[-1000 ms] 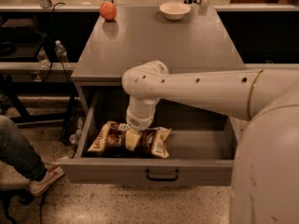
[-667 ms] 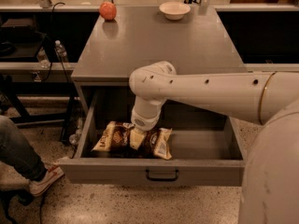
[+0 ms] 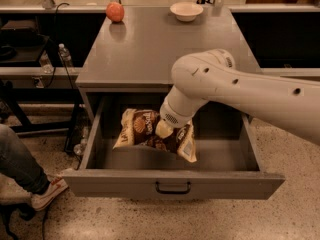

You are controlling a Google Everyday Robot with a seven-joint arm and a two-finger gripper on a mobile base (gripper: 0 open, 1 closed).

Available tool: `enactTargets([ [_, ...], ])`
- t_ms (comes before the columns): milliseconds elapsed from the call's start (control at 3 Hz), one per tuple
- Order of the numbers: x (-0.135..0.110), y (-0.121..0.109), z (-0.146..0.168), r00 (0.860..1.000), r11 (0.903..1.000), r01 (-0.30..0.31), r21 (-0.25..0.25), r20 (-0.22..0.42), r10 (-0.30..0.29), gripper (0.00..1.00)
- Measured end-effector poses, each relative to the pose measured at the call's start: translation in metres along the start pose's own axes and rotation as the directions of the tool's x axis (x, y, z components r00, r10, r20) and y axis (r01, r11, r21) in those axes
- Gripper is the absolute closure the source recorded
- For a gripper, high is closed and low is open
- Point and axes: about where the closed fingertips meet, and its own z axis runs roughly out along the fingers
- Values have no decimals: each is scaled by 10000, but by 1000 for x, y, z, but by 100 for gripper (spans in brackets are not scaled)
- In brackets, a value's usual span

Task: Pick brown chip bag from top drawer and place on counter

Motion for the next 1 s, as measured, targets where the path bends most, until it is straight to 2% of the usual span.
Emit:
enactTargets([
  [333,-12,-12,-74,9985,9892,328,1427,385,-386,100],
  [667,-12,-13,-78,9985,9876,319,1534,399,-384,100],
  [1000,-10,-28,-129,9976,9599,198,2795,581,-375,100],
])
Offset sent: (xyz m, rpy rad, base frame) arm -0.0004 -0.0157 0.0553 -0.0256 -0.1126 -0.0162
